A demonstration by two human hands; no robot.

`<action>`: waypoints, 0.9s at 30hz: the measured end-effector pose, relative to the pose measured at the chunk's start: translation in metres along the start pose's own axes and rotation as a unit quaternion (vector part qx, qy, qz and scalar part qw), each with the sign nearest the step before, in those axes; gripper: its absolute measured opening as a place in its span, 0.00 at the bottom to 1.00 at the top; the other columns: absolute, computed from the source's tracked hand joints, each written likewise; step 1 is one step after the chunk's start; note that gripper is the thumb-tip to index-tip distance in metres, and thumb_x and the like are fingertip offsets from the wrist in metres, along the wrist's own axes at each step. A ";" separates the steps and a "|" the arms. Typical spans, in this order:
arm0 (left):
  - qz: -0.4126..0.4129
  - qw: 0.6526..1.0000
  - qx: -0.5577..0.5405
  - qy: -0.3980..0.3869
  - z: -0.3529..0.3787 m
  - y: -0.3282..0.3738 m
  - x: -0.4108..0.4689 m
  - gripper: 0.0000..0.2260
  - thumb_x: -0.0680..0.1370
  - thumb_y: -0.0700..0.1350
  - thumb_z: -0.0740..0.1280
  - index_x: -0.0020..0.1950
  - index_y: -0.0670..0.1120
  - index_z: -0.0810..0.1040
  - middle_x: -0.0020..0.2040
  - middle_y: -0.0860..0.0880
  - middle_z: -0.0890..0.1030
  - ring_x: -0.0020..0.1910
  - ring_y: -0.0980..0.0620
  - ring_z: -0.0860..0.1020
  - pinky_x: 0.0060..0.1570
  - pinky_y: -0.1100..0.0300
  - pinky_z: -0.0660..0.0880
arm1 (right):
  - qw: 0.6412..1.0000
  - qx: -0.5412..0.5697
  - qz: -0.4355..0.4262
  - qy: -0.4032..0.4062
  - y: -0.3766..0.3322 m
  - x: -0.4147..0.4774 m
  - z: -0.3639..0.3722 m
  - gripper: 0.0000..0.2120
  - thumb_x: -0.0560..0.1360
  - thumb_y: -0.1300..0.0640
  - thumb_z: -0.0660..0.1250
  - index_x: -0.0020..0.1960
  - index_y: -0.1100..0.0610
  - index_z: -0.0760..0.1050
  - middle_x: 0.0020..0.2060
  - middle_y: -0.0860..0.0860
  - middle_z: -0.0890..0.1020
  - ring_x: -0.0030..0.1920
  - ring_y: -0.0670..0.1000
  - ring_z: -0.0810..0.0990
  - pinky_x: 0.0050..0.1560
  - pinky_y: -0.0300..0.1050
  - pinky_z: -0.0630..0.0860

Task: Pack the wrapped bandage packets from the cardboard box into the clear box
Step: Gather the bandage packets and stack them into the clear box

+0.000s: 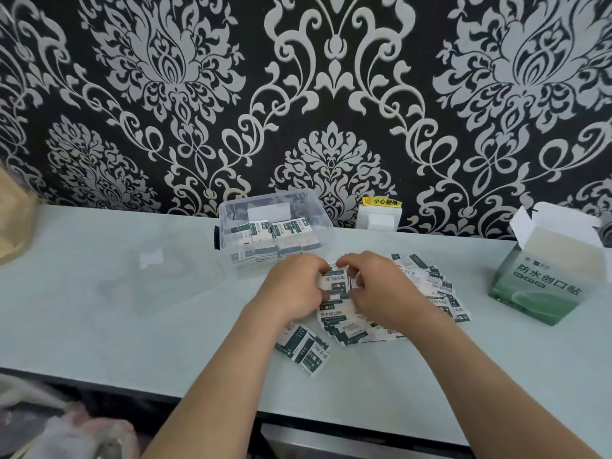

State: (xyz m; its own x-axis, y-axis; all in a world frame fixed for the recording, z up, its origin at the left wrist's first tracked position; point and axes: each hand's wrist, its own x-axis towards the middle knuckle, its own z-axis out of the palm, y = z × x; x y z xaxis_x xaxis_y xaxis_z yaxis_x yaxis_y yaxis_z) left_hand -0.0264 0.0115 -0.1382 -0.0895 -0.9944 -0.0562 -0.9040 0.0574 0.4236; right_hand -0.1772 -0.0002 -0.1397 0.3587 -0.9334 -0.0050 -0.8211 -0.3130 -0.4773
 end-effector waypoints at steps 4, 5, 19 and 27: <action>-0.013 0.999 -0.038 0.026 -0.006 -0.005 -0.002 0.11 0.74 0.40 0.72 0.54 0.51 0.82 0.50 0.50 0.83 0.51 0.49 0.79 0.52 0.54 0.75 | 0.999 0.025 -0.001 0.036 0.000 0.005 0.003 0.19 0.74 0.65 0.67 0.64 0.53 0.76 0.47 0.49 0.76 0.47 0.49 0.74 0.53 0.46 0.75; -0.017 0.998 -0.051 0.036 -0.008 -0.007 -0.004 0.10 0.74 0.40 0.71 0.53 0.51 0.83 0.49 0.50 0.83 0.50 0.49 0.78 0.52 0.55 0.75 | 0.998 0.036 -0.001 0.042 0.000 0.006 0.002 0.17 0.74 0.65 0.67 0.62 0.53 0.78 0.46 0.49 0.77 0.46 0.49 0.75 0.52 0.46 0.75; -0.034 0.889 -0.434 0.144 -0.013 0.013 -0.018 0.06 0.80 0.41 0.65 0.48 0.50 0.80 0.41 0.52 0.85 0.36 0.57 0.82 0.36 0.60 0.79 | 0.765 0.641 0.054 -0.015 -0.011 -0.003 -0.005 0.13 0.72 0.59 0.71 0.53 0.65 0.81 0.50 0.60 0.85 0.48 0.56 0.82 0.52 0.47 0.79; 0.064 0.958 -0.271 0.065 -0.002 0.022 -0.016 0.15 0.84 0.46 0.54 0.70 0.52 0.68 0.39 0.55 0.76 0.38 0.56 0.75 0.43 0.56 0.75 | 0.766 0.623 0.143 0.071 -0.016 -0.007 -0.007 0.11 0.77 0.55 0.69 0.55 0.61 0.78 0.46 0.61 0.85 0.43 0.59 0.86 0.44 0.56 0.82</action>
State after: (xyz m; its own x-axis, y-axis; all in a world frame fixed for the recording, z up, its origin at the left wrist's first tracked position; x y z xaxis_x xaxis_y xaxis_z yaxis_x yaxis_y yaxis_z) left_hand -0.0444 0.0285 -0.1261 -0.1007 -0.9870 0.1253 -0.5353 0.1599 0.8294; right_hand -0.1700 0.0105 -0.1255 0.1178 -0.9699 -0.2131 0.2362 0.2358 -0.9427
